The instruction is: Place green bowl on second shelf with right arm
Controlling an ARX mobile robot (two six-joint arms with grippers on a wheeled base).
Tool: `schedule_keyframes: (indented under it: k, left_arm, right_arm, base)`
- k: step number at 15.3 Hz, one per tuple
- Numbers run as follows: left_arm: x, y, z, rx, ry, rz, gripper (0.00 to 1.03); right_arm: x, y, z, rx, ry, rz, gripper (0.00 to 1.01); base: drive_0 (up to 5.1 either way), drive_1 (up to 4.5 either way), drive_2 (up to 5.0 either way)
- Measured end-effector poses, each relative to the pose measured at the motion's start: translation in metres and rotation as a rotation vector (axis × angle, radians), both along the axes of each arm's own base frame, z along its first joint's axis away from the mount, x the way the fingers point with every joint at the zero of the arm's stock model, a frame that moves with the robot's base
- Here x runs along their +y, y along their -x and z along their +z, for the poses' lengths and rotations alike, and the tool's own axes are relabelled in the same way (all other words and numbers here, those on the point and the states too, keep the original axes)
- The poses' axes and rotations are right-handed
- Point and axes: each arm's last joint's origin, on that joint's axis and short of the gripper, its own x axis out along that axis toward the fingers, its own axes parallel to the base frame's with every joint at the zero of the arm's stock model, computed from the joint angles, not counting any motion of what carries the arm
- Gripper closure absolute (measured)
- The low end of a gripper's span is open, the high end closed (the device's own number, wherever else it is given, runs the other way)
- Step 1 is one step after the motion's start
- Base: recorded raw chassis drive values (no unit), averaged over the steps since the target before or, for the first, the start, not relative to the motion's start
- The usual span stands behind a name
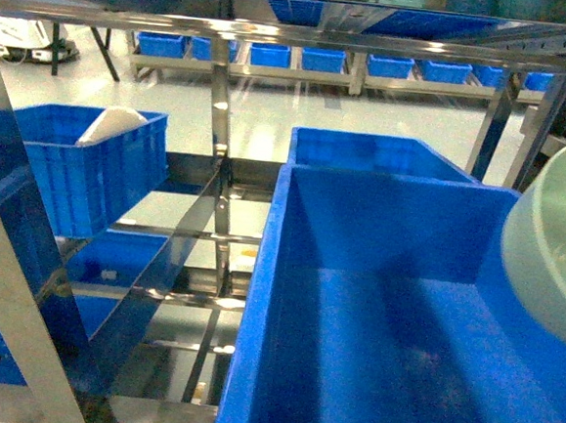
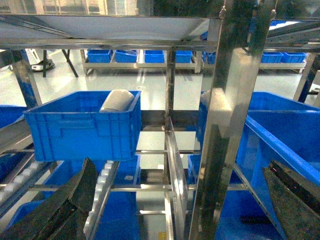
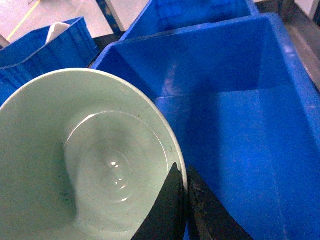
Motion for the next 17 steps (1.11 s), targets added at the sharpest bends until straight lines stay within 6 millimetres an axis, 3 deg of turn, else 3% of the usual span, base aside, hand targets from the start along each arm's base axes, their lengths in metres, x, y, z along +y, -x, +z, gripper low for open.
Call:
schedule_keyframes:
  k: [1, 2, 4, 5, 9, 13, 15, 17]
  left_arm:
    - [0.000, 0.000, 0.000, 0.000, 0.000, 0.000, 0.05]
    - [0.000, 0.000, 0.000, 0.000, 0.000, 0.000, 0.05]
    - [0.000, 0.000, 0.000, -0.002, 0.000, -0.001, 0.05]
    - [0.000, 0.000, 0.000, -0.001, 0.000, 0.000, 0.05]
    - [0.000, 0.000, 0.000, -0.002, 0.000, -0.001, 0.05]
    - [0.000, 0.000, 0.000, -0.002, 0.000, 0.000, 0.05]
    - [0.000, 0.000, 0.000, -0.002, 0.000, -0.001, 0.05]
    - [0.000, 0.000, 0.000, -0.002, 0.000, 0.000, 0.05]
  right_arm:
    - [0.020, -0.028, -0.010, 0.063, -0.046, 0.028, 0.99]
    - [0.029, -0.041, -0.021, 0.130, -0.055, 0.041, 0.99]
    - [0.044, -0.088, -0.034, 0.204, -0.036, 0.018, 0.99]
    - [0.046, -0.097, -0.045, 0.229, -0.009, -0.001, 0.99]
    - [0.044, -0.106, -0.094, 0.478, 0.063, -0.036, 0.99]
    - [0.048, -0.122, -0.108, 0.521, 0.065, -0.071, 0.99]
    - [0.051, -0.123, -0.101, 0.423, 0.055, -0.086, 0.79]
    - [0.049, -0.109, -0.086, 0.308, 0.081, -0.147, 0.54]
  base:
    - [0.0, 0.00, 0.0]
    - [0.0, 0.00, 0.0]
    - [0.0, 0.00, 0.0]
    - [0.0, 0.00, 0.0]
    - [0.0, 0.00, 0.0]
    - [0.0, 0.00, 0.0]
    - [0.0, 0.00, 0.0]
    - [0.0, 0.00, 0.0]
